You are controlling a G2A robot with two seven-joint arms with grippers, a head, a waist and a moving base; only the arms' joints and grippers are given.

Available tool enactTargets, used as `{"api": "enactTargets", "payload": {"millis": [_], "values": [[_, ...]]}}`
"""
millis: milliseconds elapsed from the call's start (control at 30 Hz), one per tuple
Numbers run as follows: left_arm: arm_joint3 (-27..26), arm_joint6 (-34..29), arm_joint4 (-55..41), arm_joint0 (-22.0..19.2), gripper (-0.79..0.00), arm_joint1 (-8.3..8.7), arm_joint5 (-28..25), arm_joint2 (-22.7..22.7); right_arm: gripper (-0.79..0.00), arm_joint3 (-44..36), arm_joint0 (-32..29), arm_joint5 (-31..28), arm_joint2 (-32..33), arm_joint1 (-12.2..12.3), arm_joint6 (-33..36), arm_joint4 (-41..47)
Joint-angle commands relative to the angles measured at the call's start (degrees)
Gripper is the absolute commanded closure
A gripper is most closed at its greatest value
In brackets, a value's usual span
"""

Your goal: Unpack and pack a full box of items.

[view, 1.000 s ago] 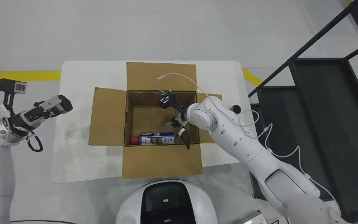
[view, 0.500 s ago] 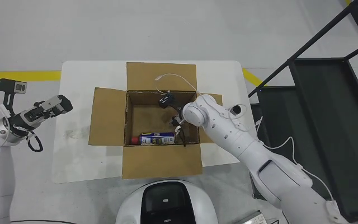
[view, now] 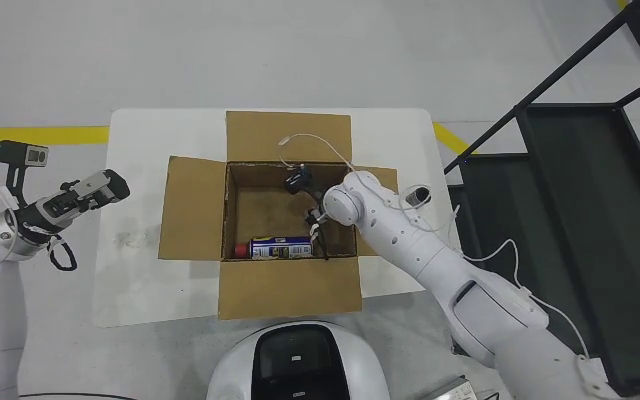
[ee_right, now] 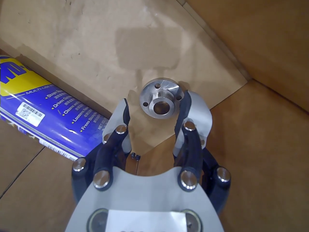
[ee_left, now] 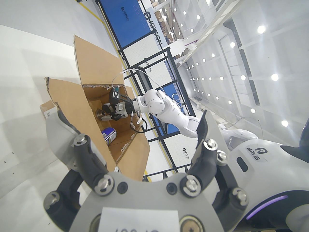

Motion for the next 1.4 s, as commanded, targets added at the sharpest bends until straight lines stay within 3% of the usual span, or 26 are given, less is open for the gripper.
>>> {"api": "enactTargets", "payload": {"millis": [0,200,233,333,733,867,1167,1367], "values": [[0.0,0.0,0.0,0.0,-0.785,0.0,0.0,0.0,-0.413,0.4,0.01,0.14,-0.05,-0.16,-0.08,-0.21],[0.0,0.0,0.0,0.0,-0.785,0.0,0.0,0.0,-0.308,1.87,0.15,0.5,0.03,-0.58,-0.31,-0.72],[0.0,0.0,0.0,0.0,-0.785,0.0,0.0,0.0,-0.262,2.07,0.16,0.44,0.04,-0.65,-0.31,-0.73],[0.0,0.0,0.0,0.0,-0.785,0.0,0.0,0.0,0.0,2.45,0.07,0.21,0.05,-0.83,-0.34,-0.89],[0.0,0.0,0.0,0.0,-0.785,0.0,0.0,0.0,0.0,-2.93,-1.31,-2.99,2.69,0.23,0.31,-2.64],[0.0,0.0,0.0,0.0,-0.785,0.0,0.0,0.0,0.0,-10.14,-3.36,-5.46,5.01,1.7,3.3,-3.92],[0.0,0.0,0.0,0.0,-0.785,0.0,0.0,0.0,0.0,-35.28,-13.37,-9.67,14.93,6.39,13.5,-6.51],[0.0,0.0,0.0,0.0,-0.785,0.0,0.0,0.0,0.0,-41.92,-16.96,-11.51,18.61,7.7,14.77,-5.83]]}}
